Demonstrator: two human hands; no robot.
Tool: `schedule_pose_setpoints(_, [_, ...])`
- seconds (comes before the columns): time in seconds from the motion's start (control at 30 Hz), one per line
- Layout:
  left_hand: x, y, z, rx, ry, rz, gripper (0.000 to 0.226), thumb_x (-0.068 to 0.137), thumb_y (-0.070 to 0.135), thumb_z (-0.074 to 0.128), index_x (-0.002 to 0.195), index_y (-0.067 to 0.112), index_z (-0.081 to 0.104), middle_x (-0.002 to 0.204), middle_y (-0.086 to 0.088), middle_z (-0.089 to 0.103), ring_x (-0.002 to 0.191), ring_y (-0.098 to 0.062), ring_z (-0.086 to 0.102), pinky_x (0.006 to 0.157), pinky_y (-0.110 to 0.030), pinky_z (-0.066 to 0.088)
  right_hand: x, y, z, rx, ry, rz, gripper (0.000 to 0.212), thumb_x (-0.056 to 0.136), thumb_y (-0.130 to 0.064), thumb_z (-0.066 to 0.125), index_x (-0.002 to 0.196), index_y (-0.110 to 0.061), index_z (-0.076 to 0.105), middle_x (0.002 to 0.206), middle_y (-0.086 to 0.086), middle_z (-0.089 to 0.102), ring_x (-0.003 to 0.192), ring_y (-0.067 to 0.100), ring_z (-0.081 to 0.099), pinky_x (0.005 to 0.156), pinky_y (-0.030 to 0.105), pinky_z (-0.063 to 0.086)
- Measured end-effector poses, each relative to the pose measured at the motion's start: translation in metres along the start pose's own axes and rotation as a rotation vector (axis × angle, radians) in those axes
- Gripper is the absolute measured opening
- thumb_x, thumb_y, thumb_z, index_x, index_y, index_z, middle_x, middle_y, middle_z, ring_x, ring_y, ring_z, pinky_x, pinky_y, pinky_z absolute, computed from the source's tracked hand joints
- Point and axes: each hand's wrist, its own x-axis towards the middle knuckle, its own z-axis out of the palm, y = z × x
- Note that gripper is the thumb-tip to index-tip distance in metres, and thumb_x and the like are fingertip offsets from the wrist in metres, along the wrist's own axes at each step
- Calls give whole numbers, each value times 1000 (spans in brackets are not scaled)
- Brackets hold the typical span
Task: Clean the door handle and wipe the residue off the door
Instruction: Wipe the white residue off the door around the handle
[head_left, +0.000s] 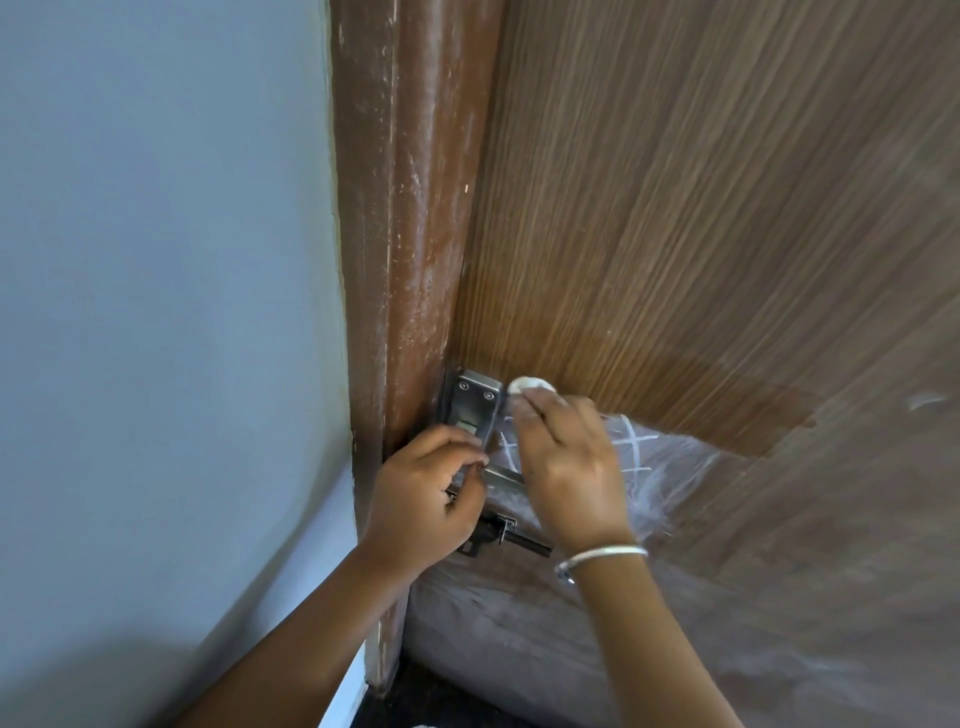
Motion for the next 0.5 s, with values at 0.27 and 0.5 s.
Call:
schedule_pose_setpoints(0.27, [0, 1, -2, 20, -8, 5, 23, 79, 16, 53, 80, 4, 74, 86, -4, 71, 72, 0, 56, 65, -5, 42, 8, -3, 1, 16, -59, -93, 12, 78, 8, 62, 77, -2, 68, 86, 12, 68, 72, 27, 59, 68, 31, 51])
schedule_pose_setpoints(0.5, [-2, 1, -5, 15, -33, -1, 26, 80, 18, 52, 82, 4, 75, 89, -5, 71, 72, -3, 60, 65, -9, 48, -15, 15, -13, -33, 17, 14, 12, 82, 3, 64, 87, -4, 73, 91, 7, 71, 78, 25, 62, 75, 29, 51])
